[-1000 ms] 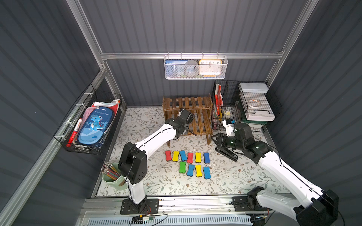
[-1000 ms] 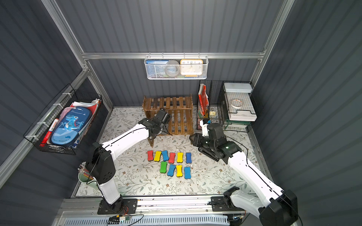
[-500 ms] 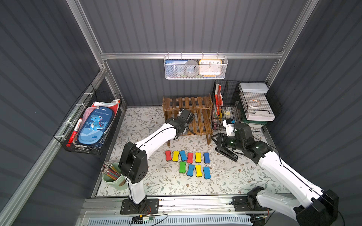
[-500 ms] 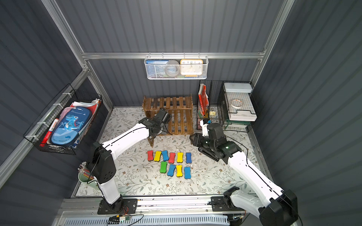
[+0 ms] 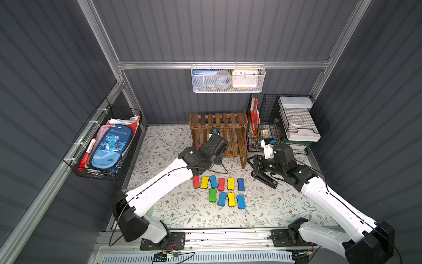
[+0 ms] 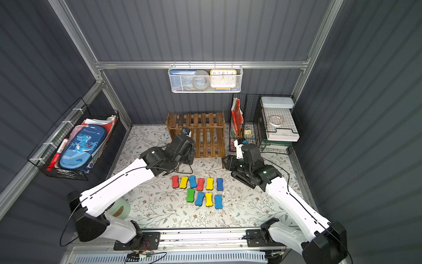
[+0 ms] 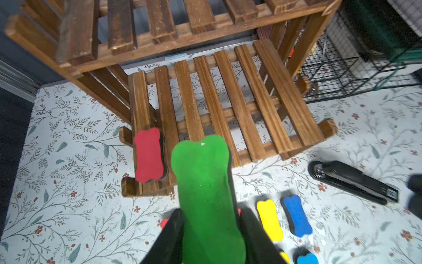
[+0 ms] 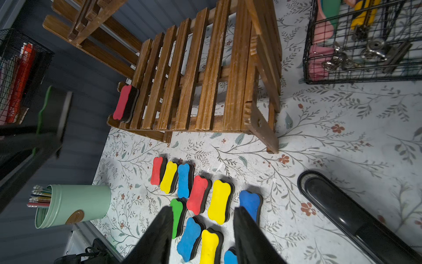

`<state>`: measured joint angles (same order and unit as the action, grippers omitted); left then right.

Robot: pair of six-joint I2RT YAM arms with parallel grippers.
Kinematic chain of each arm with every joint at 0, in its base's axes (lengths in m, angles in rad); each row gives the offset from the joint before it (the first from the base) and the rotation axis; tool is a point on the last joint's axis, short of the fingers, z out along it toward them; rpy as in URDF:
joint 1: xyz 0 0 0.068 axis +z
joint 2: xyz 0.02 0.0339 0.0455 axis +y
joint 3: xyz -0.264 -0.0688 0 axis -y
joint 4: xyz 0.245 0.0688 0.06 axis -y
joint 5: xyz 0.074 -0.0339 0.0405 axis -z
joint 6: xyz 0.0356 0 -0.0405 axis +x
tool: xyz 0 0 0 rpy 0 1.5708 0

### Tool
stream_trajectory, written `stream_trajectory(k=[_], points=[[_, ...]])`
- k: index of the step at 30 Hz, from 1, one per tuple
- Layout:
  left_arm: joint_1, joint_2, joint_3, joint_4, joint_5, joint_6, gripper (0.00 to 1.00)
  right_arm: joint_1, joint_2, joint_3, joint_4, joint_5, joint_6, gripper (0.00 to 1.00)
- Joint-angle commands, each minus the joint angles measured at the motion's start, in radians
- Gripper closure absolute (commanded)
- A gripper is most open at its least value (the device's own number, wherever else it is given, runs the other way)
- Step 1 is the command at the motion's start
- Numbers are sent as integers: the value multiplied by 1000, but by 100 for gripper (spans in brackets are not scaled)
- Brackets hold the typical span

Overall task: Remove the whiteboard erasers from the shelf
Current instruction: Pick up the whiteboard eraser from the shelf, then place the whiteboard eraser at the center of the board.

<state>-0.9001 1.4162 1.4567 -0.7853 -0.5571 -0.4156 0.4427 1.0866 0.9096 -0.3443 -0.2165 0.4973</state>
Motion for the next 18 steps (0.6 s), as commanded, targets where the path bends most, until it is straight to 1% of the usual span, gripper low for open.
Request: stream_trajectory(k=[1,4,8,10,13,15,18], points=[[0,-89,-146,-131,4,-123,60,0,-10,-8,11,0,5,52],[-9,-173,-274,-180,44,-211,60,0,-7,-9,14,-2,6,52],[-18,-250,-452,-167,152,-303,63,-1,1,-8,16,-2,4,52],[-22,-264,-527,-154,218,-345,64,-2,4,-7,21,-3,7,52],[-39,-286,-607,-130,278,-391,64,-3,7,-6,20,-2,5,52],[-43,-286,-649,-99,316,-400,64,-3,8,-6,20,2,5,52],[-43,-249,-686,-39,358,-405,64,-2,7,-6,18,5,4,52]])
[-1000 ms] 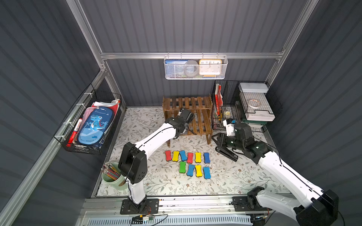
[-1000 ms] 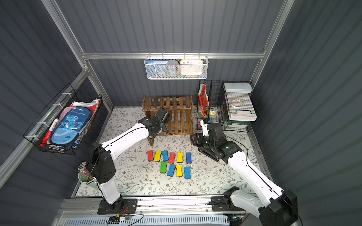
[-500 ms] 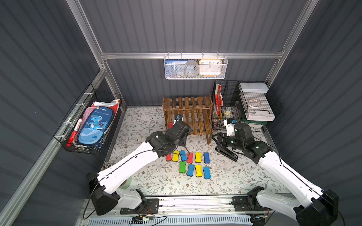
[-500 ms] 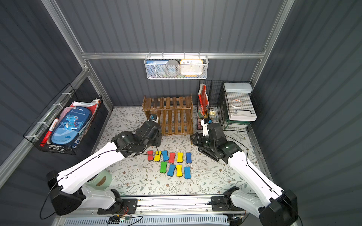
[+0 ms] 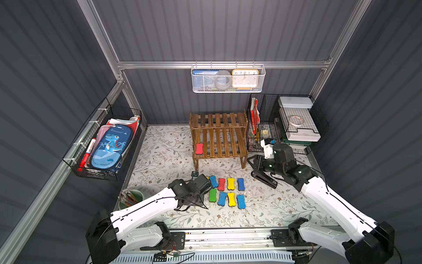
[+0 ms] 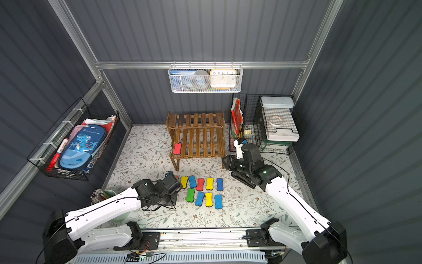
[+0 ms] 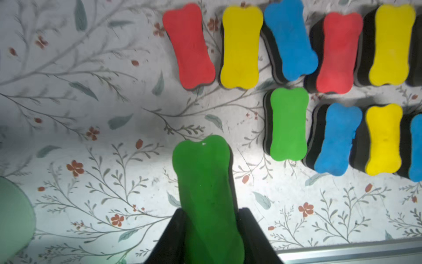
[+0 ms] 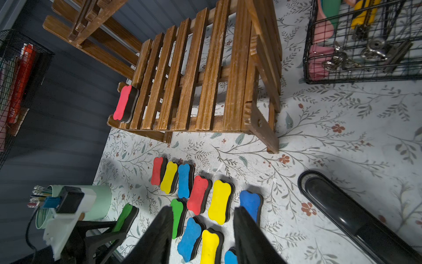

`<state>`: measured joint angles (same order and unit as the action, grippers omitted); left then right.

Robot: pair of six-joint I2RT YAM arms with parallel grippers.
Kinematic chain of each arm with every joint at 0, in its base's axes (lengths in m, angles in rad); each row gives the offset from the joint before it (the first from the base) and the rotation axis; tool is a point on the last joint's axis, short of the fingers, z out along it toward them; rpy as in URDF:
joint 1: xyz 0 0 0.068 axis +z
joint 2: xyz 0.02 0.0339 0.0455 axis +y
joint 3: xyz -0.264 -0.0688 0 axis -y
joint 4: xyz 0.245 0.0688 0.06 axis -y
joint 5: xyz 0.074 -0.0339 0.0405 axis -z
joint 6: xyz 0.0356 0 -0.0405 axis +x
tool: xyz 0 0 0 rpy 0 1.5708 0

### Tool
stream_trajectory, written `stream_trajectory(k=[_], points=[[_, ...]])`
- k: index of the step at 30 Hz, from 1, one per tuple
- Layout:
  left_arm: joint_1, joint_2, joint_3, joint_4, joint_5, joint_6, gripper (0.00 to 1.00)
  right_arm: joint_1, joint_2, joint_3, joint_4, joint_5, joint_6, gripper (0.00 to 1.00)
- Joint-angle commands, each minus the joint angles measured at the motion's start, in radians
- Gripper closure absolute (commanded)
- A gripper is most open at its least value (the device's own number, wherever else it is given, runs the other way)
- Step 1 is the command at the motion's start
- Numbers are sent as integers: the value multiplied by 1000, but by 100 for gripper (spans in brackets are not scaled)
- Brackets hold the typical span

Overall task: Remove the whiteboard erasers from the shelf
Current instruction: Place the whiteboard eraser at the center of the board.

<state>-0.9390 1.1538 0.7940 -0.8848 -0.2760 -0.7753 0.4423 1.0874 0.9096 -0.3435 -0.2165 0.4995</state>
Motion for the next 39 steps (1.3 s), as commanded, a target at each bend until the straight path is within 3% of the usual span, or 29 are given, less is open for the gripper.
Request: stream_trajectory(k=[1,11,17,23,33,39], points=[[-4,29,-29,83,78,-45,64,-2,6,-6,16,8,2,52],[-4,199,-11,219,52,11,63,-4,6,3,-1,17,-6,52],[-4,277,30,192,13,33,63,-5,-3,5,-11,22,-10,52],[-4,294,23,209,6,40,60,-6,-11,2,-14,25,-10,52],[-4,288,31,166,4,45,45,-5,-11,6,-15,23,-8,52],[-4,180,96,78,-11,32,37,-6,-17,14,-19,23,-8,52]])
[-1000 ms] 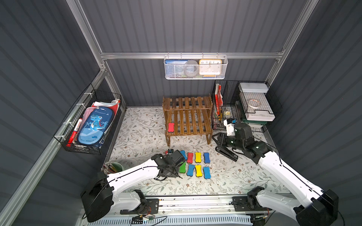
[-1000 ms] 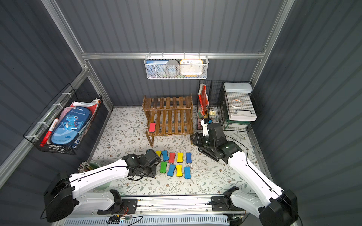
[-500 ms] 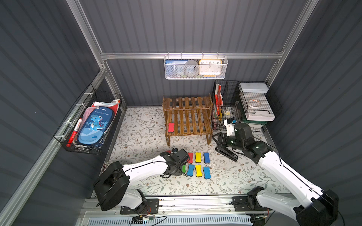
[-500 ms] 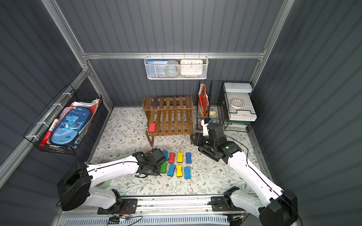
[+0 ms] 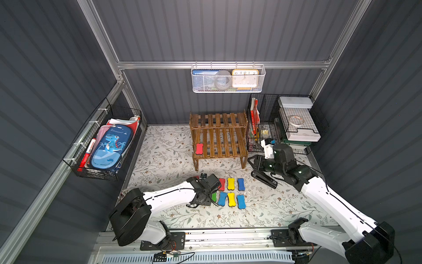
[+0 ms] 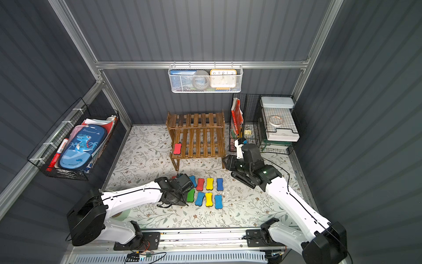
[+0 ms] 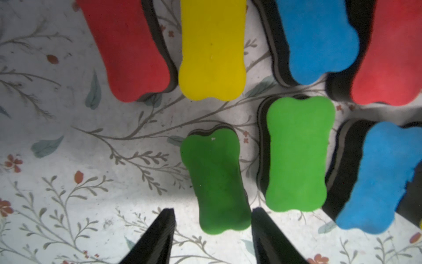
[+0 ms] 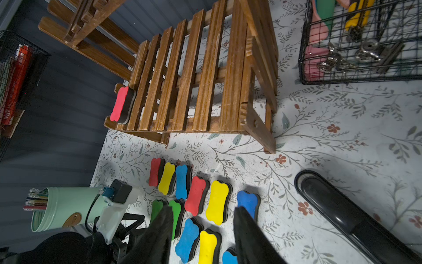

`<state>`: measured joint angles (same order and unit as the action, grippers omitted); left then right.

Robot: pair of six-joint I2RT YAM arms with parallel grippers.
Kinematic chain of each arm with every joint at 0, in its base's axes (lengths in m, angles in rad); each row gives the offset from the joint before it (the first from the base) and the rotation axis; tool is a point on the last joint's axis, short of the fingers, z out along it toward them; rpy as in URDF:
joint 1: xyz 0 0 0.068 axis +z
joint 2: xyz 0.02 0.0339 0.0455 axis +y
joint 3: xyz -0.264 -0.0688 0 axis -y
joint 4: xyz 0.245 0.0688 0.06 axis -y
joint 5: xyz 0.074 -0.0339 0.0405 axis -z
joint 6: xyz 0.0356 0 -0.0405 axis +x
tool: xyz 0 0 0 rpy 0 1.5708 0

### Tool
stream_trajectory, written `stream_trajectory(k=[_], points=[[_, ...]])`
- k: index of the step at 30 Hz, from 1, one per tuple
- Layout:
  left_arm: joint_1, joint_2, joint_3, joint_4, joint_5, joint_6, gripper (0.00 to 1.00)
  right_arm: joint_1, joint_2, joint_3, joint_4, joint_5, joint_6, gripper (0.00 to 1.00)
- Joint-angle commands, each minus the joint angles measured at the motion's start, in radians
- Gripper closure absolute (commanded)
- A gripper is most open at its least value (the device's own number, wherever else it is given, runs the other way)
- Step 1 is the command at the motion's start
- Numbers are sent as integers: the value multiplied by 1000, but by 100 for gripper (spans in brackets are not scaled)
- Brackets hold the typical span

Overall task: Remove the whiteboard erasers from the shelf
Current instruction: Place the whiteboard eraser at the center of the board.

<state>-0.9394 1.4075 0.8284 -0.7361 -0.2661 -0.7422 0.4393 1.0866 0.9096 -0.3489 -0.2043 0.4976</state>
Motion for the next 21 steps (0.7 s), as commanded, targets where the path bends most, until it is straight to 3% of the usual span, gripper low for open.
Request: stream_trajectory(k=[1,7,12,16,21], points=[[-4,-98,92,-101,-27,16,36,-3,-15,16,-13,10,-5,52],[44,-97,351,-220,-75,148,25,-4,-17,20,-9,10,2,52],[201,-40,513,-206,12,284,23,-4,-22,20,-12,12,0,52],[223,51,686,-221,-75,361,24,-4,-30,18,-15,20,-1,52],[226,163,782,-189,-148,416,26,-4,-31,16,-18,21,-1,52]])
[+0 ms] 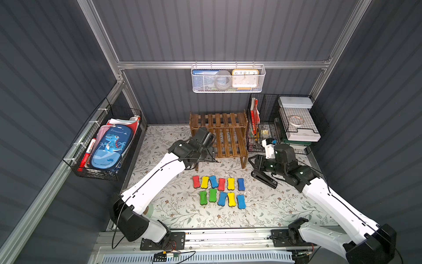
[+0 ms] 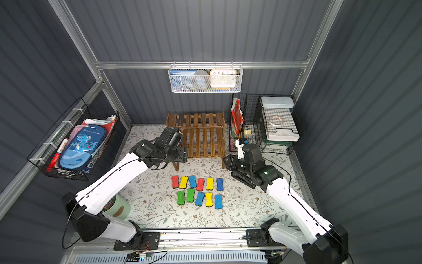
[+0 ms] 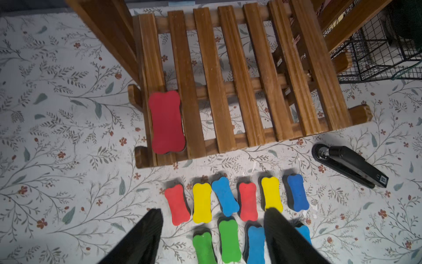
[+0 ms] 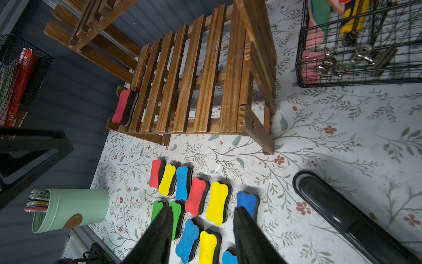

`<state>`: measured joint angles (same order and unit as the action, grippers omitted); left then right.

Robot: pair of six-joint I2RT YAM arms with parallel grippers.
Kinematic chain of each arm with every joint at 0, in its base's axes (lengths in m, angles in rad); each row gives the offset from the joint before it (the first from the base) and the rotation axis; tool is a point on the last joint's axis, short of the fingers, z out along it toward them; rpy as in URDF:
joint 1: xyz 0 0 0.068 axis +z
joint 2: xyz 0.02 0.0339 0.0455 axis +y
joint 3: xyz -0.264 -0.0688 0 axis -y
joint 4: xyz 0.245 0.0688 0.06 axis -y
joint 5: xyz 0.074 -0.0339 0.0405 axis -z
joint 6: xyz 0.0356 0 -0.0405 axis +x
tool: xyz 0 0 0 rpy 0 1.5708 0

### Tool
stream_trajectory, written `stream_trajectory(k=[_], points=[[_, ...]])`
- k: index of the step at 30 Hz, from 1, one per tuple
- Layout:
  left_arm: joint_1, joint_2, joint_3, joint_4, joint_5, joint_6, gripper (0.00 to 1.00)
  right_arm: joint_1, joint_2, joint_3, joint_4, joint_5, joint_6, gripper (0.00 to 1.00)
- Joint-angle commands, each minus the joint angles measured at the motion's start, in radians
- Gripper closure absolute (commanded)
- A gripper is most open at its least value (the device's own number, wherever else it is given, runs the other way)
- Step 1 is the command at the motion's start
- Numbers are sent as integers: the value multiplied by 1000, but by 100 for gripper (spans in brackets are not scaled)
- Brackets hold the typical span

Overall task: Remove the whiteboard erasers from the shelf
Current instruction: Place the whiteboard eraser at the center of the board, then pick up the whiteboard eraser from the shelf.

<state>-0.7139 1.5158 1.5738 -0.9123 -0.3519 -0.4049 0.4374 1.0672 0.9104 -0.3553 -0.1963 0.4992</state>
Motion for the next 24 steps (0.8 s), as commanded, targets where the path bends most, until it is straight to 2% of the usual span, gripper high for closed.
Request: stream_trajectory(k=[1,8,16,24], points=[[2,72,48,-11,-85,88,26,-2,-14,15,-11,13,-3,52],[62,165,69,27,-64,117,25,-4,-23,12,-15,20,-9,52],[91,179,51,45,-89,120,22,-6,-26,9,-16,28,-14,52],[132,214,30,55,-63,110,26,-7,-25,8,-13,26,-13,52]])
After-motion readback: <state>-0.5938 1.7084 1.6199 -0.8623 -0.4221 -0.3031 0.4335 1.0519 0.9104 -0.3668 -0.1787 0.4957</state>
